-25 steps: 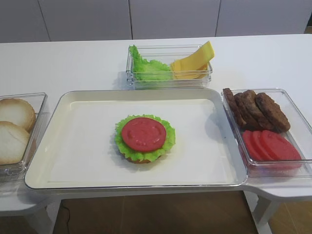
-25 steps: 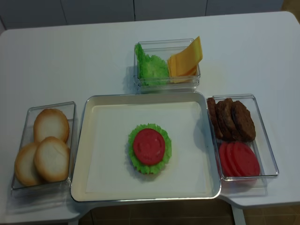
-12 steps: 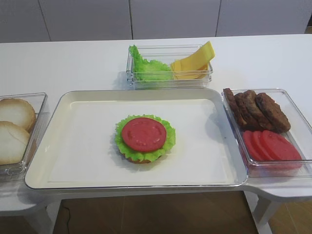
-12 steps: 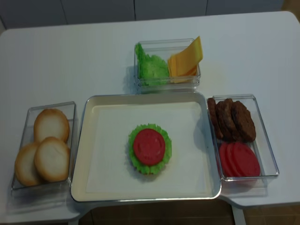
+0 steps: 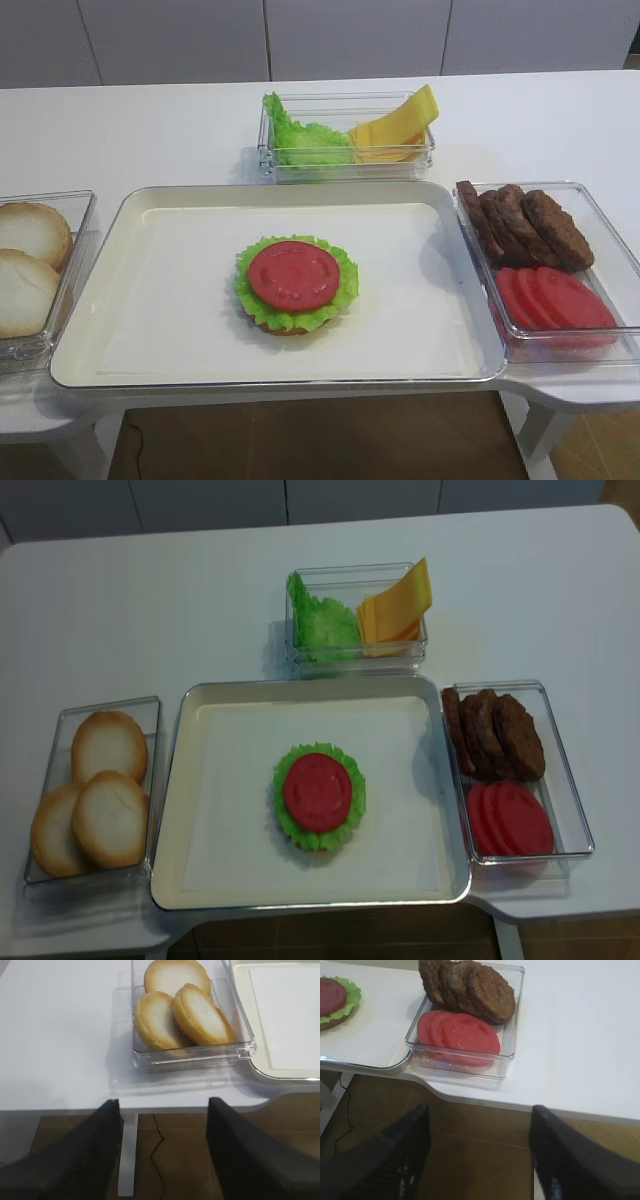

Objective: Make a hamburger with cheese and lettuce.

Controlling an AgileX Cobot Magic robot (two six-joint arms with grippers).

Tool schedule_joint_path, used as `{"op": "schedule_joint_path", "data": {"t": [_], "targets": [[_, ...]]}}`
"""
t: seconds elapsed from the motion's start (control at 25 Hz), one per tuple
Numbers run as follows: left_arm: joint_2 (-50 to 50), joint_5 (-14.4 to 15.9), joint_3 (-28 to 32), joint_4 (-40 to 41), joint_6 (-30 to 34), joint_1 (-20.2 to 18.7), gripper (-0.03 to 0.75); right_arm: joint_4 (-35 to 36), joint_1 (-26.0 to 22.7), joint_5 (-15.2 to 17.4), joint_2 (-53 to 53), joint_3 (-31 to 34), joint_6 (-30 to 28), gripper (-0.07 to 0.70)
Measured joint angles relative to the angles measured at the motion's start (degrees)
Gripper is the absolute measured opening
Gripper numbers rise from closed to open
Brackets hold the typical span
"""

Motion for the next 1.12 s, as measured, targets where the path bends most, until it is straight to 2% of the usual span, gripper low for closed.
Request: {"op": "schedule_joint_path", "data": {"t": [0.32,0.6,1.12], "targets": [[0.0,0.0,0.0,0.0,0.0,0.0,0.407,0.0,0.0,0.0,0.0,0.0,0.0,0.486],[0.0,0.0,0.0,0.0,0.0,0.0,0.407,0.0,-5.5,0.0,0.0,0.0,0.0,0.485],[0.0,0.0,0.0,0.0,0.0,0.0,0.407,-0.1,-5.7,0.0,0.0,0.1,0.0,0.484]]}}
